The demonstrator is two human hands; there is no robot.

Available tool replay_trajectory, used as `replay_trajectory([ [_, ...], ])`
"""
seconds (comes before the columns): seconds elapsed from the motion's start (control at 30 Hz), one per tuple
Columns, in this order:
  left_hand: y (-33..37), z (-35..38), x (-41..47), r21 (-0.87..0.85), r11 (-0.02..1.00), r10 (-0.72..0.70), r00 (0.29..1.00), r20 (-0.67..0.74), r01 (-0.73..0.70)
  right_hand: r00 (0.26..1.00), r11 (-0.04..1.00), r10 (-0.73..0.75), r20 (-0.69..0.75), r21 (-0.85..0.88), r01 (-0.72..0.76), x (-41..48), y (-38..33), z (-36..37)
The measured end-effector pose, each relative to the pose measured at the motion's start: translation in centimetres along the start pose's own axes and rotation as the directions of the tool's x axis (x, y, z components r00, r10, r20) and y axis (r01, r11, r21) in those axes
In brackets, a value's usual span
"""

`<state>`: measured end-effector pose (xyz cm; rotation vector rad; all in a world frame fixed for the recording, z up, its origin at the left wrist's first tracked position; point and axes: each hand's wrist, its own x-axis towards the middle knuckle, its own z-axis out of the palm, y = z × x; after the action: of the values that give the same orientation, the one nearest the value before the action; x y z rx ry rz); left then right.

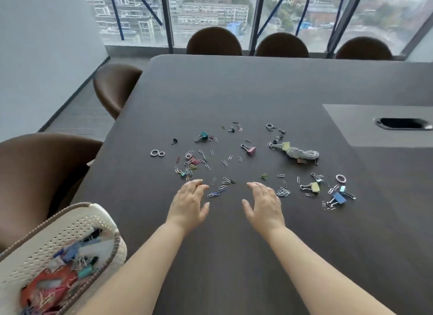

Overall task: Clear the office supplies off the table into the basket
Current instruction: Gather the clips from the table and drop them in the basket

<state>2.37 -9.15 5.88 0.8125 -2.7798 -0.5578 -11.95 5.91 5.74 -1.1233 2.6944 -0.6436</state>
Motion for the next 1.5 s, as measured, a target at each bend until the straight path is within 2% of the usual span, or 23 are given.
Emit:
replay_trajectory([
  [0.07, 2.0, 2.7, 1.5, 0.058, 0.998, 0.004, 0.993, 0.114, -0.011, 0.997, 0.997, 0.073, -0.017, -0.015, -0.073, -0.5, 3.7, -0.8],
  [0.17, 4.6, 6.2, 3.7, 0.242, 0.970, -0.048, 0.957, 0.286, -0.024, 0.979, 0.978, 0.201, -0.043, -0.040, -0.203, -1.3, 9.1, -1.9],
  [0.23, 6.0, 8.1, 5.2, 0.323, 0.946, -0.085, 0.934, 0.346, -0.034, 0.950, 0.945, 0.313, -0.026, -0.093, -0.314, -1.6, 12.7, -2.5],
  [0.4, 9.0, 12.1, 8.7, 0.343, 0.938, -0.102, 0.903, 0.417, -0.053, 0.861, 0.844, 0.502, 0.073, -0.256, -0.471, -0.9, 19.7, -3.2],
  [0.53, 10.5, 14.4, 10.7, 0.354, 0.932, -0.084, 0.898, 0.432, -0.083, 0.830, 0.806, 0.552, 0.084, -0.311, -0.504, 1.2, 22.7, -3.2],
  [0.7, 12.0, 16.2, 13.0, 0.343, 0.932, -0.050, 0.896, 0.441, -0.117, 0.808, 0.784, 0.586, 0.067, -0.298, -0.545, 4.7, 25.6, -3.5],
  [0.87, 13.4, 17.3, 16.1, 0.315, 0.929, 0.034, 0.890, 0.454, -0.196, 0.840, 0.824, 0.535, 0.092, -0.277, -0.495, 9.1, 27.5, -3.8],
  [1.0, 13.9, 18.2, 18.5, 0.314, 0.928, 0.051, 0.904, 0.425, -0.200, 0.905, 0.890, 0.404, 0.132, -0.284, -0.356, 12.1, 27.8, -3.4],
  [1.2, 12.4, 17.4, 22.4, 0.370, 0.928, -0.078, 0.955, 0.286, -0.035, 0.973, 0.967, 0.155, 0.169, -0.226, -0.115, 13.9, 26.8, -2.2],
  [1.3, 10.8, 16.6, 23.4, 0.366, 0.931, -0.116, 0.953, 0.279, 0.006, 0.984, 0.985, 0.024, 0.177, -0.174, 0.007, 13.4, 25.7, -1.6],
  [1.4, 9.9, 16.6, 23.7, 0.333, 0.943, -0.079, 0.952, 0.296, -0.025, 0.993, 0.993, -0.046, 0.107, -0.100, 0.057, 12.9, 24.6, -0.8],
  [1.5, 9.7, 17.1, 23.0, 0.235, 0.969, 0.035, 0.987, 0.159, -0.072, 0.998, 0.996, -0.058, 0.026, -0.067, 0.059, 12.5, 23.7, -0.1],
])
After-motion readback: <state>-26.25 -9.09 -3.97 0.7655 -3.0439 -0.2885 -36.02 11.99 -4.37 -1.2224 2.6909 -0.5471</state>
